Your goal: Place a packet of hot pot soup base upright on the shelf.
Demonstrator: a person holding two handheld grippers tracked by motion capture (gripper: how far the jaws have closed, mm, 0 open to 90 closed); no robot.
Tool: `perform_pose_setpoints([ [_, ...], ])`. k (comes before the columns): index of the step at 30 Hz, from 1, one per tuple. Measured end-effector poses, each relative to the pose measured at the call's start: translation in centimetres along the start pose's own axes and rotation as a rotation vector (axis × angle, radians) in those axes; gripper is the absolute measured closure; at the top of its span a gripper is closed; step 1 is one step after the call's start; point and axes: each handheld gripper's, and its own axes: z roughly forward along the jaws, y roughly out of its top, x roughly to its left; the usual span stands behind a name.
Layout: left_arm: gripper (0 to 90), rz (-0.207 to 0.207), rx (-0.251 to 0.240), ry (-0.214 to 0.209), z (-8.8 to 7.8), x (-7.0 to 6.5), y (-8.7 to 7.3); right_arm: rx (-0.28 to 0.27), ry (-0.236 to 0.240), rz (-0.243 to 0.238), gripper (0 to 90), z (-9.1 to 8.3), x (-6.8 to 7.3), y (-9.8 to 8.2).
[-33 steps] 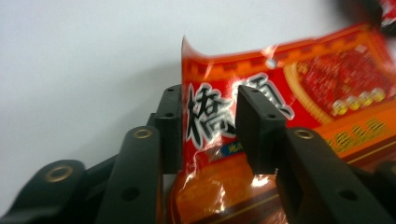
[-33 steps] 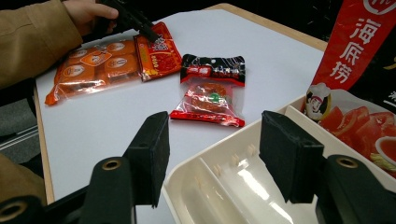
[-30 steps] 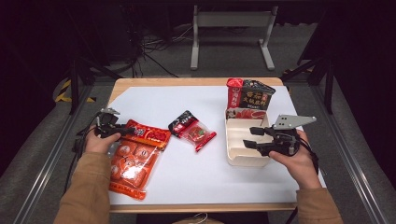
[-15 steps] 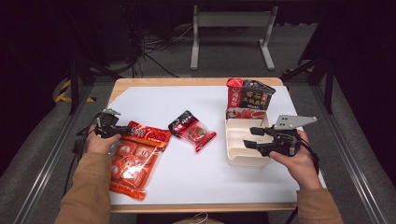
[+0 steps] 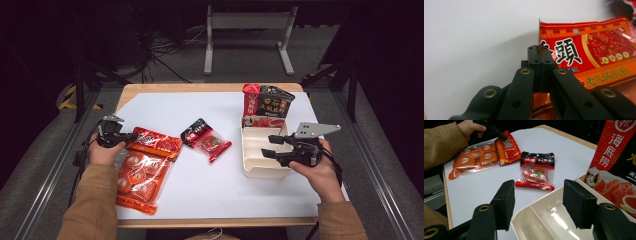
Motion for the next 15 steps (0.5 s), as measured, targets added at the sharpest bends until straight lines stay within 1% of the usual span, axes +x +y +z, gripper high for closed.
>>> perform_pose_setpoints([
  [3, 90.0, -0.011, -0.019, -0.002, -0.9, -0.1, 0.1, -0.003, 0.001, -0.001, 43.5, 0.1, 0.0, 0.1],
  [5, 90.0, -0.008, -0.033, -0.006, -1.4, -0.1, 0.2, -0.003, 0.002, -0.002, 43.5, 0.2, 0.0, 0.2],
  [7, 90.0, -0.023, -0.054, -0.007, -2.0, -0.3, 0.2, -0.004, 0.002, -0.001, 43.7, 0.2, 0.0, 0.2],
  [9, 90.0, -0.030, -0.079, -0.014, -2.7, -0.5, 0.3, -0.007, -0.001, 0.000, 44.2, 0.3, 0.0, 0.3],
  [11, 90.0, -0.031, -0.106, -0.017, -3.5, -0.7, 0.4, -0.010, -0.003, 0.003, 44.5, 0.3, -0.1, 0.3],
  [13, 90.0, -0.023, -0.129, -0.019, -4.3, -1.0, 0.6, -0.010, -0.004, 0.003, 44.7, 0.3, -0.1, 0.3],
  [14, 90.0, -0.022, -0.138, -0.023, -4.7, -1.2, 0.7, -0.011, -0.006, 0.004, 44.9, 0.3, -0.1, 0.3],
  [15, 90.0, -0.022, -0.138, -0.023, -4.7, -1.2, 0.7, -0.012, -0.007, 0.004, 45.0, 0.3, -0.1, 0.3],
])
